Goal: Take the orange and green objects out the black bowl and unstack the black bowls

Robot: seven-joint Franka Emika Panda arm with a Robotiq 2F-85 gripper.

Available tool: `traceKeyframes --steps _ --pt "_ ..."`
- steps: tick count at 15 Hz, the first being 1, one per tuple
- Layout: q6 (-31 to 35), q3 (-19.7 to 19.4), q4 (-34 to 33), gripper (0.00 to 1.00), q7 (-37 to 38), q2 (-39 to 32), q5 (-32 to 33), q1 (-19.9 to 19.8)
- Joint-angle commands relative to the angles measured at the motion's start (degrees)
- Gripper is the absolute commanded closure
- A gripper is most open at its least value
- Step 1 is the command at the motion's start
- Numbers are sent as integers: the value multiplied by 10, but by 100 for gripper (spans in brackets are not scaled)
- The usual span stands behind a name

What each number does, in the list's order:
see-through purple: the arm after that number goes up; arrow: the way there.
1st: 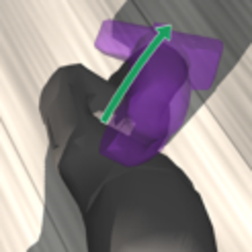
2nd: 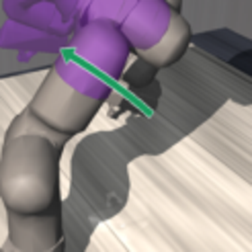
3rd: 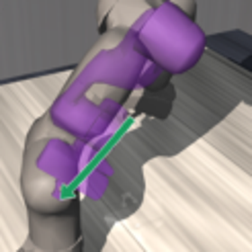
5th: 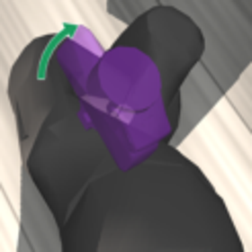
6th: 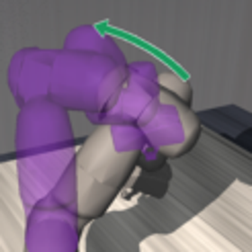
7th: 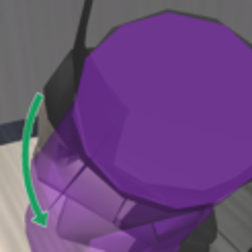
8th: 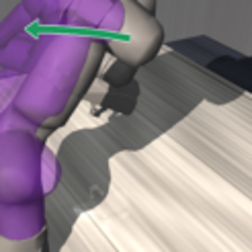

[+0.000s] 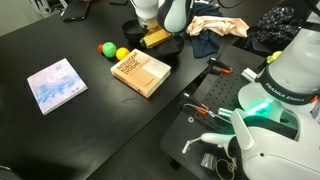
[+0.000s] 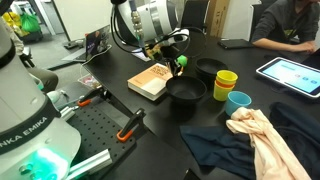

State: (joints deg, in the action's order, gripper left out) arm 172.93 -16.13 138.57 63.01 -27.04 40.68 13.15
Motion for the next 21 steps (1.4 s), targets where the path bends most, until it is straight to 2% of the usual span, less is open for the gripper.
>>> traceKeyframes --steps 1,3,4,5,7,10,14,17,18,19,20,21 --pt "22 -16 -7 99 9 -23 16 16" --pt "25 -16 -8 99 7 -27 15 18" --pt "25 -16 -8 71 7 -28 14 19" --pt "19 -23 -9 70 10 -27 17 27" --pt "18 -22 -8 57 7 -21 13 26" --pt "-40 33 -11 34 -44 -2 -21 -22" --pt "-102 94 -64 4 -138 -5 -65 -73" --pt "-116 137 -124 0 -239 -14 -87 -118" --pt "-115 136 -142 0 -290 -18 -117 -117" --pt "-110 177 -163 0 -329 -25 -123 -162" --pt "-102 203 -181 0 -375 -34 -136 -189" --pt "-104 248 -197 0 -417 -43 -151 -233"
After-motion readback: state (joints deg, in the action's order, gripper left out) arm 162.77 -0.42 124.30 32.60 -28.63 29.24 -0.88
